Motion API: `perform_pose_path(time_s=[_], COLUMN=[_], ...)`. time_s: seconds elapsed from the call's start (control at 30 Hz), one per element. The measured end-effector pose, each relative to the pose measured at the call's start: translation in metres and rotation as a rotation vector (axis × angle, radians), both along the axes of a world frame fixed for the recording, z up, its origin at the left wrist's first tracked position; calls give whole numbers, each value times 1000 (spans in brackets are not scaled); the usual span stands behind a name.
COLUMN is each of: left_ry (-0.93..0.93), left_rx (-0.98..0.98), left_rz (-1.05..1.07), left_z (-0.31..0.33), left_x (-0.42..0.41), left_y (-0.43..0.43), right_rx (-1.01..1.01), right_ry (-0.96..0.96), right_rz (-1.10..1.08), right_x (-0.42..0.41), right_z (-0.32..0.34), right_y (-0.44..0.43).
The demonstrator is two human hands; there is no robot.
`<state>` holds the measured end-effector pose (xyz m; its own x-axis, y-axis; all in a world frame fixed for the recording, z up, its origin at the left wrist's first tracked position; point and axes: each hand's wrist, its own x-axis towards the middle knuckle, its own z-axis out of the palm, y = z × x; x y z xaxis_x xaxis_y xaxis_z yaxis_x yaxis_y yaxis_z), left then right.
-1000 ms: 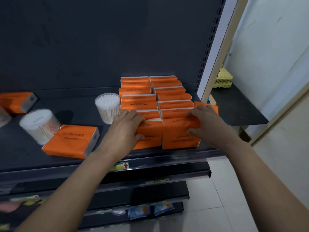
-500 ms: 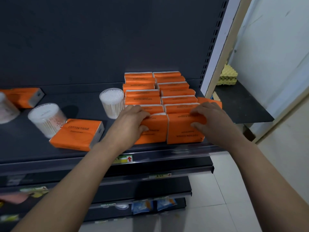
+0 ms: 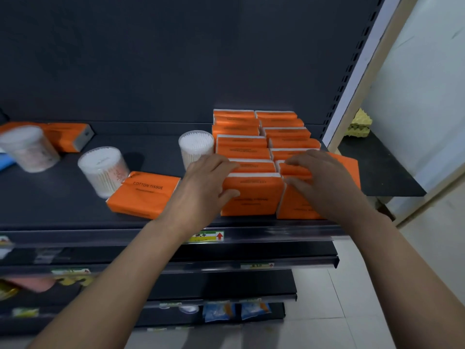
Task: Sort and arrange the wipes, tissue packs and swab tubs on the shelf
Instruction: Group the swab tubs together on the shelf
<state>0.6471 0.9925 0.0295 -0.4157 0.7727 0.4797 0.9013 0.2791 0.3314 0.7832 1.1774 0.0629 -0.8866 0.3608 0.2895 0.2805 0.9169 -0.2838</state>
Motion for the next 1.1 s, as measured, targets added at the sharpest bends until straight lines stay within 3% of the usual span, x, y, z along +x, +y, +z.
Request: perform_pose_path(time_s=[0.33,0.67,0.83,1.1], left_ry=[42,-157,-386,-490], left_rx=[49,-84,-249,-244], left_rz=[166,325,378,443], left_z=[18,19,13,10], left_x=[-82,-152,-165,-173], left_y=[-100,-168,-162,-144], right_rx=[62,20,39,25], right_ry=[22,-38,-123,-275], right_rz=[56,38,-7,13], right_x=[-94,-169,-182,-197], right_z=[14,4,4,1], right_y=[-76,-125,-114,-78])
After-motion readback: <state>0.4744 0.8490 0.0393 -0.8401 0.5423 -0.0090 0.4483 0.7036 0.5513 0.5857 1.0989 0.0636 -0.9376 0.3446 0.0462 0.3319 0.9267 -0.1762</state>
